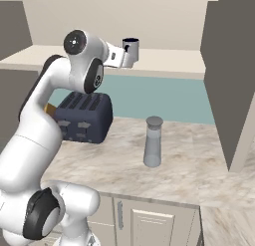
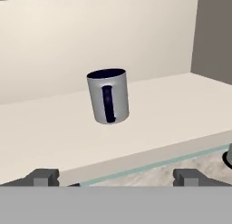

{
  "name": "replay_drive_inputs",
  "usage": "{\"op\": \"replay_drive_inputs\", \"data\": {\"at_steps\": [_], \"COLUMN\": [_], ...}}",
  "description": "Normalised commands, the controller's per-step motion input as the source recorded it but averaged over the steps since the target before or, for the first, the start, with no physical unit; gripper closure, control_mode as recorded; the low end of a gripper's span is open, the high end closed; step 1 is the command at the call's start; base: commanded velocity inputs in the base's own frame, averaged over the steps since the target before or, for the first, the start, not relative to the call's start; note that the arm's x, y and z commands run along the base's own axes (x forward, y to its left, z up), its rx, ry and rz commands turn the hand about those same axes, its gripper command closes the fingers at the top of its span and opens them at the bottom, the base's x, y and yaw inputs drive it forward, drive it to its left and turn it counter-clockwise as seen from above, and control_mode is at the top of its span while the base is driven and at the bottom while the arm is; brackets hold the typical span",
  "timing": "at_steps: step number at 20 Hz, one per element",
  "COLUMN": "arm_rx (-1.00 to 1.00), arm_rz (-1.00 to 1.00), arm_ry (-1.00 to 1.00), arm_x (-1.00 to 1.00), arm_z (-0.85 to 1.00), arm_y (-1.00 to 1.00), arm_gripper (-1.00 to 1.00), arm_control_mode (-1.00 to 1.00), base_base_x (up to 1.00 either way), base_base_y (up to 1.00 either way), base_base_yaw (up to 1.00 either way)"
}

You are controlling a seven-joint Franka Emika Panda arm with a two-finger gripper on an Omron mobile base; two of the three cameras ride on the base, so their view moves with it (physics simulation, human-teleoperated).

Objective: There is a tray on the dining counter. Grab the cup, mug, and pitcher and place them on the tray. The pitcher may be placed next to the tray if it cannot fit the tray.

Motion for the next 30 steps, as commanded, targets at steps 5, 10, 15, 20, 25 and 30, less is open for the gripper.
{"op": "replay_drive_inputs", "data": {"at_steps": [5,10,15,20,25,30], "arm_rx": [-0.01,0.0,0.0,0.0,0.0,0.0], "arm_rz": [0.0,0.0,0.0,0.0,0.0,0.0], "arm_ry": [0.05,0.1,0.05,0.0,0.0,0.0], "arm_x": [0.15,0.17,0.24,0.3,0.27,0.24], "arm_z": [0.13,0.2,0.04,-0.03,-0.06,0.0], "arm_y": [0.0,0.0,0.0,0.0,0.0,0.0], "arm_gripper": [-1.0,-1.0,-1.0,-1.0,-1.0,-1.0], "arm_control_mode": [-1.0,-1.0,-1.0,-1.0,-1.0,-1.0], "base_base_x": [0.0,0.0,0.0,0.0,0.0,0.0], "base_base_y": [0.0,0.0,0.0,0.0,0.0,0.0], "base_base_yaw": [0.0,0.0,0.0,0.0,0.0,0.0]}}
